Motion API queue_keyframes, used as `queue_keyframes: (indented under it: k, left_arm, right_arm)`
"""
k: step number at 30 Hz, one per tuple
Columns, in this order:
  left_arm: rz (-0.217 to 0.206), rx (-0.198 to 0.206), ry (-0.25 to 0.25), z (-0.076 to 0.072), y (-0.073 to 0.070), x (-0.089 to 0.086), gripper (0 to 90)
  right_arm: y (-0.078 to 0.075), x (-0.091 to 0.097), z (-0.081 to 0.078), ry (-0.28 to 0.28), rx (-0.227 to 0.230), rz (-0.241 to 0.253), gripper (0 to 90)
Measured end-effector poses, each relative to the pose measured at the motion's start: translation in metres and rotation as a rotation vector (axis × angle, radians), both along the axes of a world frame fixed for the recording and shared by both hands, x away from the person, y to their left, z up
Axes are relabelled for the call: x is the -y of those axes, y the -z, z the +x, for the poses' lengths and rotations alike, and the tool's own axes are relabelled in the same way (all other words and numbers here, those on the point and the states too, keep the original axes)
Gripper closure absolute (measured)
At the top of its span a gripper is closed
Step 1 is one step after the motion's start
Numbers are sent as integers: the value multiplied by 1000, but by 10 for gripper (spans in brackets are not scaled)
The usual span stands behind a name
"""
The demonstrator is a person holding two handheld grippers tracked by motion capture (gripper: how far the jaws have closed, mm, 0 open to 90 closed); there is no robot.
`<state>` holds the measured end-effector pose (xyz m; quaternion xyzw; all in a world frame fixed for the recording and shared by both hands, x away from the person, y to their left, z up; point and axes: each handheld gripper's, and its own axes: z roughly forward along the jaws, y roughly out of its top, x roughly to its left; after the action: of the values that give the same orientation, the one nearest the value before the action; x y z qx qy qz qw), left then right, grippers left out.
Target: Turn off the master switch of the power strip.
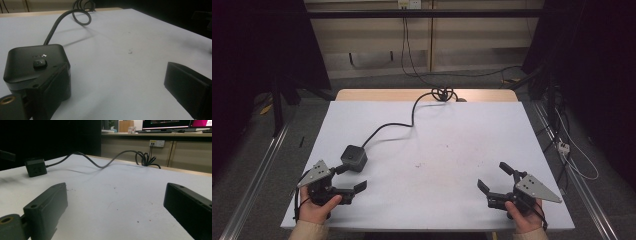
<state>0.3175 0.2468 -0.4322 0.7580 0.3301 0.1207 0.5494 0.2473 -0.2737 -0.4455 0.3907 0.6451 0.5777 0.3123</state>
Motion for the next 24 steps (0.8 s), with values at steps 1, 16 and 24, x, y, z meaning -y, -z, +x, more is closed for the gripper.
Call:
queue_keyframes:
  k: [1,16,24]
  left_arm:
    - [-2,-2,3,-1,1,0,58]
    - [24,2,4,-6,7,-9,58]
    - [41,5,26,-6,10,-7,58]
  right_arm:
    - [0,0,0,-1,0,1,47]
    - [0,0,0,1,-1,-2,47]
    - [0,0,0,0,-2,-3,47]
